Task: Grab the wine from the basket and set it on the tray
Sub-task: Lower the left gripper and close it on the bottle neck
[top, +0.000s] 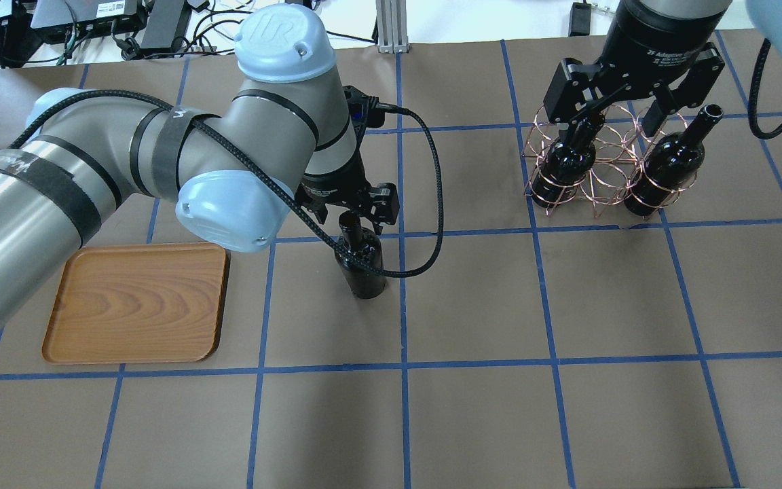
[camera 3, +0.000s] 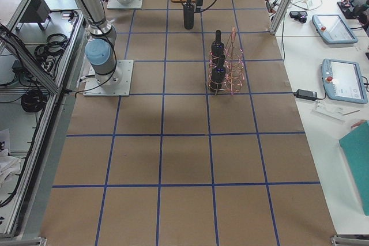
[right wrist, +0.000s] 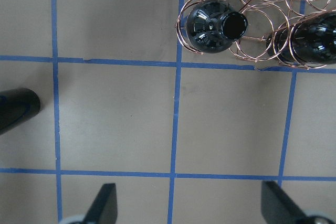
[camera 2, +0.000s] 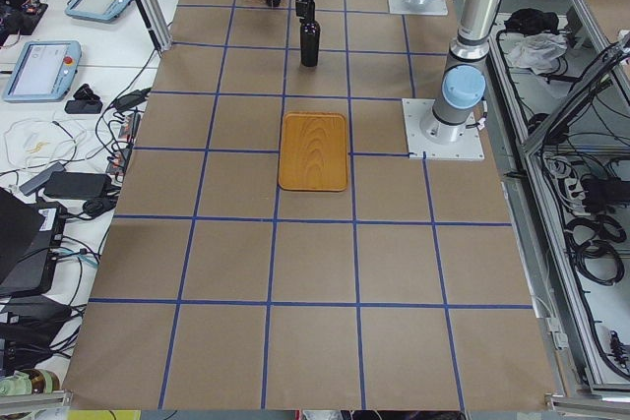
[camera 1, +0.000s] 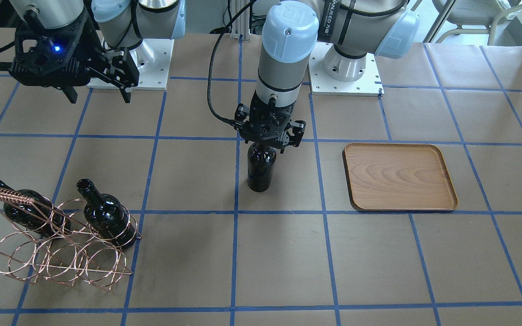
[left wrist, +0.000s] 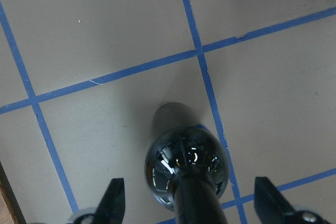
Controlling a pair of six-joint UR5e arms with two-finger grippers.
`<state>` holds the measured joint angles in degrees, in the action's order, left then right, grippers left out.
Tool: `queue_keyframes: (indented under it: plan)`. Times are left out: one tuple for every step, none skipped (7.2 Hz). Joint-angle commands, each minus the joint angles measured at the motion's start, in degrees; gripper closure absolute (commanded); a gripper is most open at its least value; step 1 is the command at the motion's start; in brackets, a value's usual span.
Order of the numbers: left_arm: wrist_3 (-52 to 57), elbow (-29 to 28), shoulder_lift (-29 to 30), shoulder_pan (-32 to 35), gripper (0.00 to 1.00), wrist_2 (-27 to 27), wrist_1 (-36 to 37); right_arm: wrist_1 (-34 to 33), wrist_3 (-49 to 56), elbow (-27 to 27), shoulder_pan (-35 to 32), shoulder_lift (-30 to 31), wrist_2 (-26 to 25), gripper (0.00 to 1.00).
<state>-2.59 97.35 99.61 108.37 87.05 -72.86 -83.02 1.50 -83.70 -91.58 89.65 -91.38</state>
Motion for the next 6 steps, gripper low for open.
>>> queue_keyframes:
  plan:
    - [0.04,0.03,-0.03,0.0,0.45,-0.04,0.0,-0.12,-0.01,-0.76,0.0,0.44,-0.03,0.04]
    - [0.04,0.03,-0.03,0.0,0.48,0.05,-0.61,-0.04,-0.01,-0.77,0.0,0.44,-0.03,0.04]
    - [0.04,-0.06,-0.03,0.0,0.56,0.05,-0.61,-0.12,-0.01,-0.85,0.0,0.44,-0.03,0.04]
    - [0.04,-0.06,-0.03,0.0,0.95,0.05,-0.7,-0.12,-0.09,-0.94,0.0,0.44,-0.03,0.04]
    - [0.04,-0.06,-0.03,0.0,1.0,-0.04,-0.79,-0.12,-0.01,-0.94,0.0,0.44,-0.03,0.04]
    - [0.04,-0.23,-0.03,0.0,1.0,-0.04,-0.96,-0.12,-0.01,-0.94,0.0,0.44,-0.03,0.04]
